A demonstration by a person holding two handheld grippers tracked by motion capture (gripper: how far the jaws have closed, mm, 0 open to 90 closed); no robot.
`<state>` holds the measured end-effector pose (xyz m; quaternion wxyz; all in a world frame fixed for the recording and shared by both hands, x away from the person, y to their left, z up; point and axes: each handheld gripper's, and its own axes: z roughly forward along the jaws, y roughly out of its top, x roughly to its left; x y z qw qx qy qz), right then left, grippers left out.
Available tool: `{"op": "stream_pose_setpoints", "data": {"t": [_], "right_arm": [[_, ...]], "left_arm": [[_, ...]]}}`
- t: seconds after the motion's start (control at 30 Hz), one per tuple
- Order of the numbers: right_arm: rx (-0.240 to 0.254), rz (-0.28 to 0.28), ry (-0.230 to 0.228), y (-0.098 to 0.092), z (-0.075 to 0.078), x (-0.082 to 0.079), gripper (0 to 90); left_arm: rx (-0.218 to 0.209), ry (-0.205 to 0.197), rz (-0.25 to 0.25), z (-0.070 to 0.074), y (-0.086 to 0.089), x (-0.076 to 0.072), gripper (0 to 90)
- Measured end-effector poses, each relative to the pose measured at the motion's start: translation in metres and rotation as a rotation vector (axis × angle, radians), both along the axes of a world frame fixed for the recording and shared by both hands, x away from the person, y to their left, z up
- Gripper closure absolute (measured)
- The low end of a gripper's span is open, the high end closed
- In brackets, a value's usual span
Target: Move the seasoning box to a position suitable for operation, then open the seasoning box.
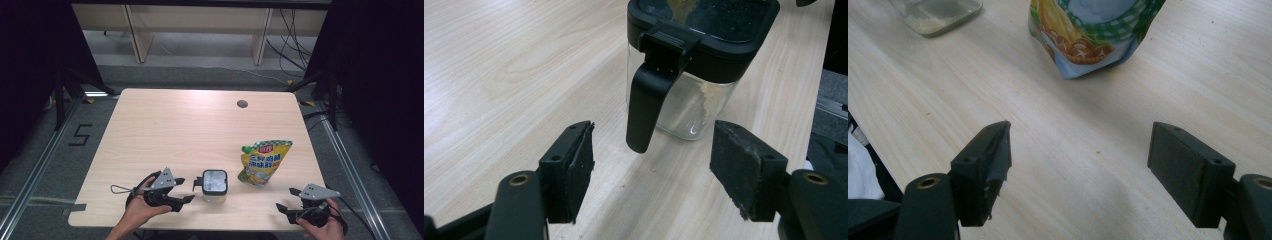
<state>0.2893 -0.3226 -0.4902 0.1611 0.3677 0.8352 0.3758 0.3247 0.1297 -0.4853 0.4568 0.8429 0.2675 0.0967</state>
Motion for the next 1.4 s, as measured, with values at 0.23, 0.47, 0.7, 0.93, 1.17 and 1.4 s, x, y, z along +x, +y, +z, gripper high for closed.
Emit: {"op": "stream_pose_setpoints", "data": {"t": [0.23, 0.47, 0.7, 0.93, 1.17, 1.4], "right_arm": [[-0.008, -0.006, 0.002, 0.001, 0.0, 0.0, 26.4], [-0.009, 0.0, -0.009, 0.0, 0.0, 0.0, 26.4], [-0.002, 0.004, -0.014, 0.002, 0.001, 0.0, 26.0], [0.039, -0.01, 0.006, 0.008, 0.003, -0.003, 22.3], [0.05, 0.008, -0.035, 0.011, 0.004, -0.002, 22.8], [0.053, 0.004, -0.026, 0.011, 0.004, -0.003, 24.8]], "left_arm": [[0.005, -0.006, 0.007, 0.004, 0.006, -0.002, 32.3], [-0.025, 0.018, 0.047, 0.01, 0.007, -0.003, 33.5], [-0.043, -0.021, 0.038, 0.018, 0.006, -0.005, 60.2], [-0.052, -0.063, 0.021, 0.029, -0.004, -0.004, 85.4], [-0.066, -0.081, 0.0, 0.036, -0.021, 0.004, 88.0], [-0.065, -0.07, 0.016, 0.035, -0.03, 0.01, 88.1]]}}
